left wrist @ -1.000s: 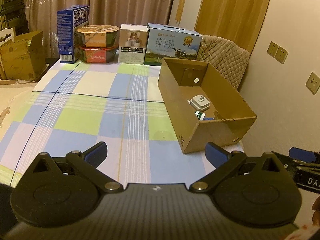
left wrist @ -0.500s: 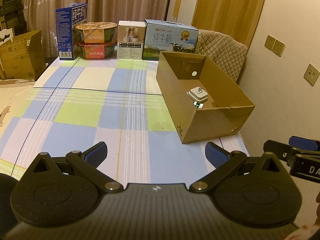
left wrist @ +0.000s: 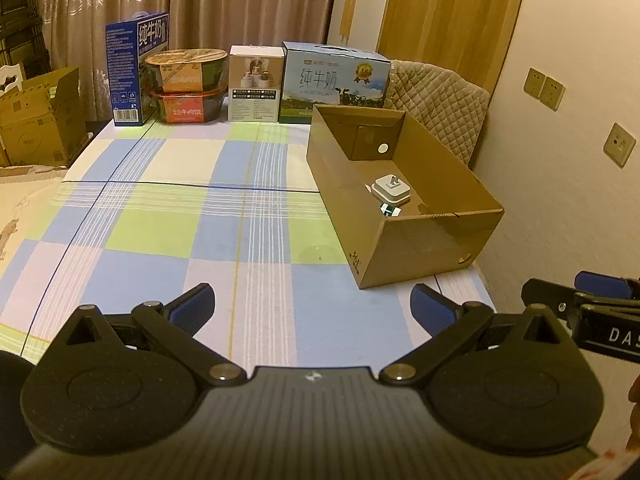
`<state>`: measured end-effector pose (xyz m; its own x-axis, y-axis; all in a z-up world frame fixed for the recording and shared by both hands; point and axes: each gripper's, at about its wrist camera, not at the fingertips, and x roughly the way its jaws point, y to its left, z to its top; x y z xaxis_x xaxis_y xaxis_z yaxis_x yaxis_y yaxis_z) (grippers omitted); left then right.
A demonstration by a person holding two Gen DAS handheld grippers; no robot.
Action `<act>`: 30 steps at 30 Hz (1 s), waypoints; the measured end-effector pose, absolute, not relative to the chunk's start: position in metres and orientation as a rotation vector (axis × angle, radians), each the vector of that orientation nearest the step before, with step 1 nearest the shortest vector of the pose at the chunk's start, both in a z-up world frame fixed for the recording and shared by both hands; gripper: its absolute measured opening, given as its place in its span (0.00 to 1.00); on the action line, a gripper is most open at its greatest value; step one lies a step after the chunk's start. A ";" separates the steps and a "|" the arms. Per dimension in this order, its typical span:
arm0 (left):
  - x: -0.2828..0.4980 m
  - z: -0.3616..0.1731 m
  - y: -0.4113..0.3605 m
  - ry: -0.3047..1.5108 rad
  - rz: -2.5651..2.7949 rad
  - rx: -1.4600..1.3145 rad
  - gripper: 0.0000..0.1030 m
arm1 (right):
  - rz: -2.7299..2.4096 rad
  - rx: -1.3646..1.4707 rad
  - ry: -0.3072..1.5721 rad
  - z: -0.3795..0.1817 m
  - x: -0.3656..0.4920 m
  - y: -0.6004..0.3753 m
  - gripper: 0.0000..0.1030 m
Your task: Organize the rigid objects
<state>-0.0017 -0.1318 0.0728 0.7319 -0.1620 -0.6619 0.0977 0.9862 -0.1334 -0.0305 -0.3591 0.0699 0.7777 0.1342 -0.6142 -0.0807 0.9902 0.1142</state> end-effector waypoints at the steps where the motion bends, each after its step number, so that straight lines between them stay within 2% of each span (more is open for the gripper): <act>1: -0.002 0.073 -0.132 0.736 -0.144 -0.092 0.99 | 0.116 0.083 0.670 0.070 -0.030 -0.360 0.75; 30: -0.002 0.066 -0.137 0.743 -0.168 -0.086 1.00 | 0.108 0.090 0.672 0.068 -0.029 -0.363 0.75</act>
